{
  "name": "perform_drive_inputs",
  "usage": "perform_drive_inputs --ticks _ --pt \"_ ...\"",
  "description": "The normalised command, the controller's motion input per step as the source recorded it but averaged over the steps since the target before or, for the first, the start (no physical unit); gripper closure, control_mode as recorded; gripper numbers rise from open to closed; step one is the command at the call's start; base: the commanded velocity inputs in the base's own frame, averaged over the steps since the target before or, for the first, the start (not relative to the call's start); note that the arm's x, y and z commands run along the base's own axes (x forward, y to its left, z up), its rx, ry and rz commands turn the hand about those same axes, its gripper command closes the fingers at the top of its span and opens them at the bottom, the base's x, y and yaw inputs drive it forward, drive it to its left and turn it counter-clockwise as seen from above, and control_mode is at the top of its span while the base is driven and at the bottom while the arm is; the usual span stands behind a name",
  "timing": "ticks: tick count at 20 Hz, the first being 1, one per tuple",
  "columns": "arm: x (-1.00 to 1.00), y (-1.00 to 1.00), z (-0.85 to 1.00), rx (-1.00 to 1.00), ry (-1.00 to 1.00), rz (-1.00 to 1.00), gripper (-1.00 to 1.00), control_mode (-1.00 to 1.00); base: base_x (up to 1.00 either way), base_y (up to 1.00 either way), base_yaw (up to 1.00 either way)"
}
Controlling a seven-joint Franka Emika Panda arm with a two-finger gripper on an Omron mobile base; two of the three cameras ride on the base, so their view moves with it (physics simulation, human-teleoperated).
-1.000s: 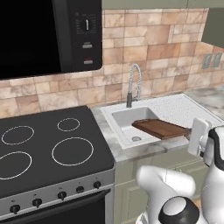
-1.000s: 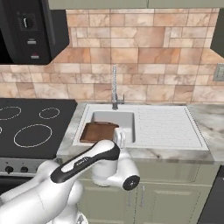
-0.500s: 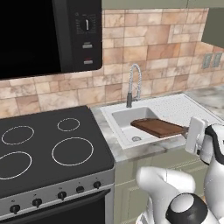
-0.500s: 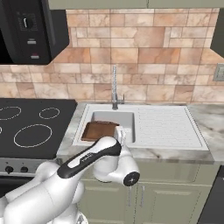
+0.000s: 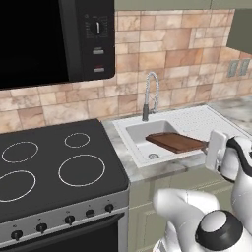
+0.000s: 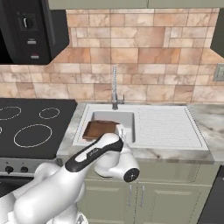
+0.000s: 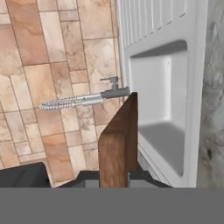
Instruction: Move the cutting board and knife to the sink. Then move spray from the cabinet to the counter.
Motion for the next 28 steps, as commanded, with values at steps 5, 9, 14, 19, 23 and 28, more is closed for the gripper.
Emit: perform_drive_inputs --ticks 5,9,14,19,23,28 --pt "0.19 0.00 -0.09 0.00 0.00 0.00 1.00 -1.00 0.00 0.00 0.00" --pt "0.16 0.03 -0.15 -0.02 0.00 0.00 1.00 -1.00 0.00 0.00 0.00" --pt "0.18 0.02 -0.16 -0.05 0.00 0.00 1.00 -1.00 0.00 0.00 0.00" --pt "0.18 0.02 -0.10 -0.06 0.00 0.00 1.00 -1.00 0.00 0.00 0.00" --pt "0.15 0.02 -0.03 -0.02 0.00 0.00 1.00 -1.00 0.00 0.00 0.00" --pt "0.13 0.02 0.00 0.00 0.00 0.00 1.00 -1.00 0.00 0.00 0.00"
